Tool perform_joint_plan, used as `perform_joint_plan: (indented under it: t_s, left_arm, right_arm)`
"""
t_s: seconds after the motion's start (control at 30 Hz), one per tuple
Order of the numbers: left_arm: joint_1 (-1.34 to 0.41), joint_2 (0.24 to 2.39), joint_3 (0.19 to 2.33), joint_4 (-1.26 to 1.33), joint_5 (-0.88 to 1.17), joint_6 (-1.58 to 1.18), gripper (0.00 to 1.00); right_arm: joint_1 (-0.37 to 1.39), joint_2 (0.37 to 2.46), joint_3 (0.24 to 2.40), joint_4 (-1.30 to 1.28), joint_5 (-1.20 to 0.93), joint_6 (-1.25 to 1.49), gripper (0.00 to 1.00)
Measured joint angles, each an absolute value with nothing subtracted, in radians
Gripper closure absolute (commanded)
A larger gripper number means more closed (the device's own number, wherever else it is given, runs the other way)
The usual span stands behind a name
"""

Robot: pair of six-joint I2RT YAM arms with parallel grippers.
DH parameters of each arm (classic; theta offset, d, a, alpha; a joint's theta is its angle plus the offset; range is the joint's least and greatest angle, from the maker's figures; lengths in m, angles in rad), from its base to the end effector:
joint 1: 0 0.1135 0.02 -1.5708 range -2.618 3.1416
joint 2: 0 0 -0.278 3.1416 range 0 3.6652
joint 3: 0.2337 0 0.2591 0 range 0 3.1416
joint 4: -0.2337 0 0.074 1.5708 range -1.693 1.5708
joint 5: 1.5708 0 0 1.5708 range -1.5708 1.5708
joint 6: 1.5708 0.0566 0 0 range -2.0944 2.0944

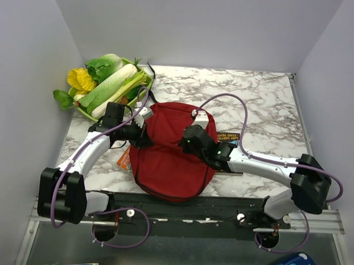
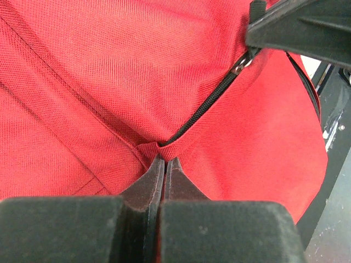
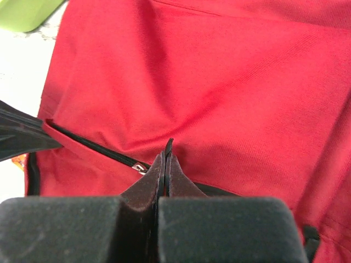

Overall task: Pack the student bag
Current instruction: Zip the student bag at the center of the board.

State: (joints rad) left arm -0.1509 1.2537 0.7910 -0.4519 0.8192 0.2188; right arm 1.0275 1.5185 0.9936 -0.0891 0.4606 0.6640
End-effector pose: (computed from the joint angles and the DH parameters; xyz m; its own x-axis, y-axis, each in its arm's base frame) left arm 0.2453 -0.0791 0.2296 -0.6467 0.2483 -0.7212 0.7004 0.5677 -0.4326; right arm 0.2054 0.2914 0.2449 -0.5914 0.0887 -0.8015 -0.2724 0.9135 0.3020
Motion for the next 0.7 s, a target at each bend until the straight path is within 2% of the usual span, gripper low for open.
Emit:
perform_joint_plan:
  t_s: [0.33,0.7]
  left_arm:
    - [-0.151,1.253,0.791,-0.453,0.804,0.211,1.00]
    - [-0.152,1.253,0.818,-0.460,0.785,0.193,1.00]
  right_arm:
    - [0.987,1.390,0.877,-0.193,0.538,0.703,0.99]
    - [0.942,1.357,0.851,-0.378,0.611,0.825,0.99]
